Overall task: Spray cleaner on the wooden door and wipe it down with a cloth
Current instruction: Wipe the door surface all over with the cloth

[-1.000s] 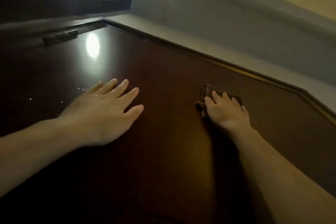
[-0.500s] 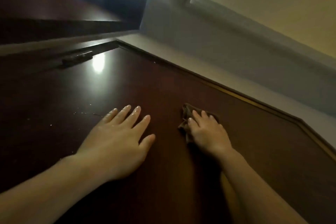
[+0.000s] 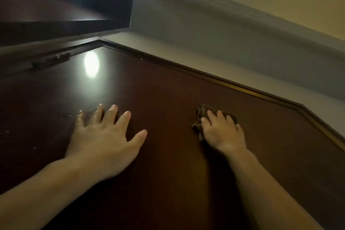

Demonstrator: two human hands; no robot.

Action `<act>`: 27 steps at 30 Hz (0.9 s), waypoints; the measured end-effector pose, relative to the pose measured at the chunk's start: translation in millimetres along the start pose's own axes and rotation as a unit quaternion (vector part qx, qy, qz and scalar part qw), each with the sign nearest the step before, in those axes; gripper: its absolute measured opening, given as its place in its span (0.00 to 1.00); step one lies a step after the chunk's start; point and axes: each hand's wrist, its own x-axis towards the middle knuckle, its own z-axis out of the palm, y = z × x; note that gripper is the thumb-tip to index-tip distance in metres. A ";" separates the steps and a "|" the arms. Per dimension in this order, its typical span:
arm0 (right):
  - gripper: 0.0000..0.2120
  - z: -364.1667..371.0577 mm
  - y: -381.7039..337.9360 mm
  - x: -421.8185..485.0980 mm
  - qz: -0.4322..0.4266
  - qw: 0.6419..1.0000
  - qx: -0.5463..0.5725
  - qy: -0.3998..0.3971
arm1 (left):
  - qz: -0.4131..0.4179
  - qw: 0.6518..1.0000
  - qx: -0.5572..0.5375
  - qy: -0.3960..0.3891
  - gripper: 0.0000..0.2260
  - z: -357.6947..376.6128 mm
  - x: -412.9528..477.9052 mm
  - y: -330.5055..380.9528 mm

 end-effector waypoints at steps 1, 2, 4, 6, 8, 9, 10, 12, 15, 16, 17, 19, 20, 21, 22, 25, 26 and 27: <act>0.25 0.7 -9.1 -0.9 -0.018 1.000 0.000 -0.001 | -0.025 1.000 0.009 -0.006 0.33 0.5 0.8 10.6; 0.25 3.5 -21.8 -3.2 -0.044 0.999 0.000 -0.001 | -0.045 0.999 0.021 -0.009 0.34 2.1 1.2 17.5; 0.25 8.8 -45.7 -10.2 -0.107 0.994 0.007 -0.002 | -0.061 0.997 0.040 -0.003 0.34 5.2 1.9 24.0; 0.24 13.5 -64.3 -16.4 -0.153 0.988 0.026 -0.014 | -0.053 0.998 0.039 0.003 0.34 6.0 -1.1 20.2; 0.24 13.8 -69.8 -16.6 -0.168 0.985 0.033 -0.021 | -0.030 0.999 0.041 0.006 0.35 7.6 -2.2 17.9; 0.24 13.8 -70.3 -15.1 -0.172 0.984 0.032 -0.022 | -0.015 0.999 0.046 0.010 0.36 8.6 -1.8 17.4; 0.24 13.4 -69.9 -12.4 -0.175 0.984 0.029 -0.022 | -0.003 0.999 0.047 0.014 0.37 9.2 -1.1 16.7; 0.24 11.8 -65.2 -3.8 -0.170 0.985 0.026 -0.025 | -0.004 0.999 0.027 0.023 0.34 9.2 0.3 15.6; 0.24 5.4 -36.7 18.7 -0.114 0.993 0.010 -0.022 | -0.004 0.999 0.014 0.033 0.32 7.0 -0.6 15.0; 0.24 2.7 -20.1 25.6 -0.081 0.997 0.002 -0.016 | 0.000 0.999 0.014 0.037 0.31 7.0 -1.7 14.8; 0.25 0.1 0.1 30.5 -0.042 0.999 -0.007 -0.010 | 0.003 0.999 0.006 0.041 0.31 7.2 -3.1 16.5; 0.25 -3.8 35.9 32.8 0.032 0.999 -0.011 -0.002 | 0.006 0.999 -0.009 0.043 0.31 6.7 -4.9 16.7; 0.25 -5.8 49.0 31.5 0.057 0.998 -0.011 -0.001 | 0.007 0.999 -0.016 0.043 0.31 6.8 -5.3 17.0; 0.25 -7.5 57.5 29.0 0.074 0.997 -0.010 -0.001 | 0.004 0.999 -0.021 0.041 0.30 6.7 -5.6 17.1; 0.25 -8.2 60.4 27.4 0.082 0.997 -0.009 -0.001 | 0.003 0.999 -0.022 0.040 0.30 6.8 -5.9 16.8; 0.25 -8.4 47.5 22.9 0.076 0.997 -0.005 0.006 | 0.006 0.999 -0.014 0.043 0.30 7.1 -6.4 17.4; 0.25 -7.1 36.6 22.1 0.058 0.998 -0.003 0.008 | 0.006 0.999 -0.013 0.042 0.30 6.7 -6.3 17.8; 0.24 -4.8 21.5 21.6 0.028 1.000 -0.002 0.008 | 0.005 0.999 -0.011 0.042 0.30 6.7 -6.1 17.9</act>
